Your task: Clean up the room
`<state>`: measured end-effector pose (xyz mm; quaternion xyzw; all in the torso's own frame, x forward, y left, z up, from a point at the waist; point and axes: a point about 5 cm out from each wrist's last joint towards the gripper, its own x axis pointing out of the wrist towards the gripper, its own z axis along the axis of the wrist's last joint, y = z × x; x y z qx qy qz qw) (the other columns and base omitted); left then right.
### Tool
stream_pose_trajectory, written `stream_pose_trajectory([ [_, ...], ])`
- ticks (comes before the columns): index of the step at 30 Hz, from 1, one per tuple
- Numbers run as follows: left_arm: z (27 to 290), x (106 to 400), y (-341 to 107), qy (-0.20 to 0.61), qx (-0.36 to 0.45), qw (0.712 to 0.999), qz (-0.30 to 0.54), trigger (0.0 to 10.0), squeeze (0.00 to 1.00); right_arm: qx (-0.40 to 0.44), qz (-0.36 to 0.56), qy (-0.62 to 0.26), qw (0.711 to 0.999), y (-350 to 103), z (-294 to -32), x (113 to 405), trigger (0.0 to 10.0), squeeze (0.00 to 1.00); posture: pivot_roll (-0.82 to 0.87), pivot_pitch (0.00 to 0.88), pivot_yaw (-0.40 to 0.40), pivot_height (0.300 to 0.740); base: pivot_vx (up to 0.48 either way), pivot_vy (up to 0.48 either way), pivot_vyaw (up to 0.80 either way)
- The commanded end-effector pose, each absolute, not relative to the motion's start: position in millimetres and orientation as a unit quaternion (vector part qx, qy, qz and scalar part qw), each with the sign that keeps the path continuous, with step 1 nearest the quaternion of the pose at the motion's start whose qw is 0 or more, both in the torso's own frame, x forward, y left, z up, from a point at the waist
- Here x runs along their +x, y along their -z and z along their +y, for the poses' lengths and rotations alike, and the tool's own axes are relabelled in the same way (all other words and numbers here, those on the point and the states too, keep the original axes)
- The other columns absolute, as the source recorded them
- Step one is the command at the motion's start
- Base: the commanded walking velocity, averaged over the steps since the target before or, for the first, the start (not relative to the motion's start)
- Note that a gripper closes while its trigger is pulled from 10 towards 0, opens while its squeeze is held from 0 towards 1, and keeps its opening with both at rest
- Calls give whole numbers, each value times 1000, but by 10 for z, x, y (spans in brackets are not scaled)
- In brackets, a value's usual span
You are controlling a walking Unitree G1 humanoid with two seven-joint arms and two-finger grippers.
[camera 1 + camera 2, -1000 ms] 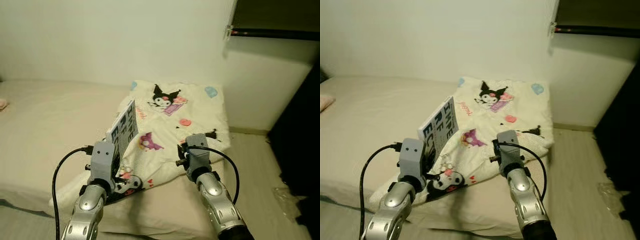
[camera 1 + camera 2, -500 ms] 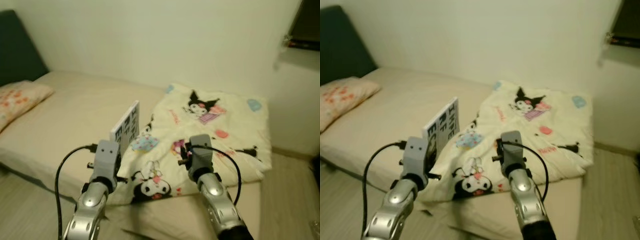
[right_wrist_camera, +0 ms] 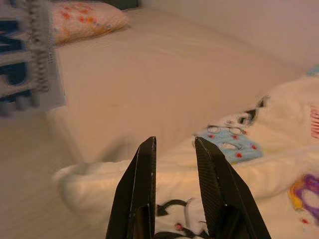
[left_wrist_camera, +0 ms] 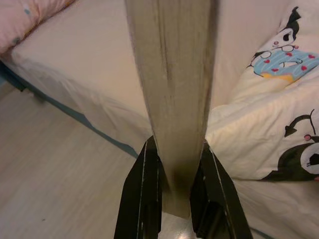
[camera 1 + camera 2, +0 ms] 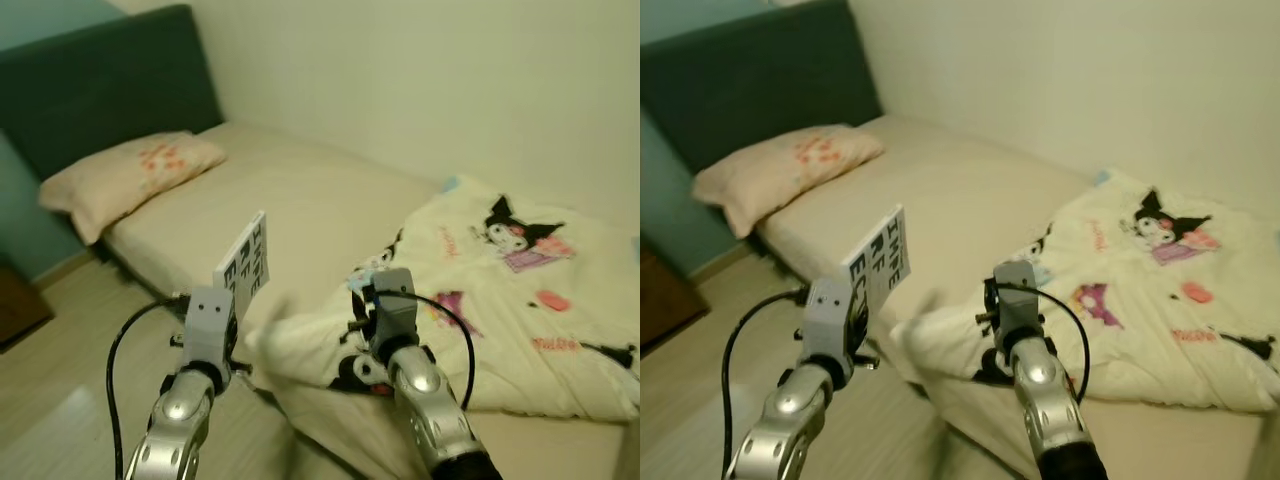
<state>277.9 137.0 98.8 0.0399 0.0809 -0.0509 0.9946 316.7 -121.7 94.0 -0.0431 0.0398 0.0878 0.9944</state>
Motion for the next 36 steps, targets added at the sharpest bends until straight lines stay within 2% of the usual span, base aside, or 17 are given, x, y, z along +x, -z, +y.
stream_pose_trajectory([
  [1, 1428, 2769, -995, 32, 39, 995, 83, 10000, 0, -35, 49, -98, 993, -900, -1148, 3143, 10000, 0, -28, 105, 50, 740, 0, 0, 750],
  [5, 1436, 2756, -952, 24, 53, 994, 97, 10000, 0, -35, 49, -95, 994, -900, -1164, 3147, 10000, 0, -30, 109, 48, 740, 0, 0, 745],
  [13, 1438, 2758, -940, 15, 22, 993, 114, 10000, 0, -37, 49, -95, 994, -908, -1189, 3155, 10000, 0, -34, 110, 38, 740, 0, 0, 745],
  [16, 1509, 2798, -952, -14, 63, 993, 94, 10000, 0, -43, 49, -101, 993, -920, -1205, 3165, 10000, 0, -43, 105, 17, 740, 0, 0, 746],
  [24, 1514, 2806, -988, -26, 41, 995, 84, 10000, 0, -53, 48, -110, 991, -949, -1243, 3205, 10000, 0, -44, 100, -14, 740, 0, 0, 744],
  [36, 1476, 2839, -1055, -23, 42, 997, 65, 10000, 0, -48, 45, -112, 992, -963, -1244, 3200, 10000, 0, -54, 104, 0, 740, 0, 0, 745],
])
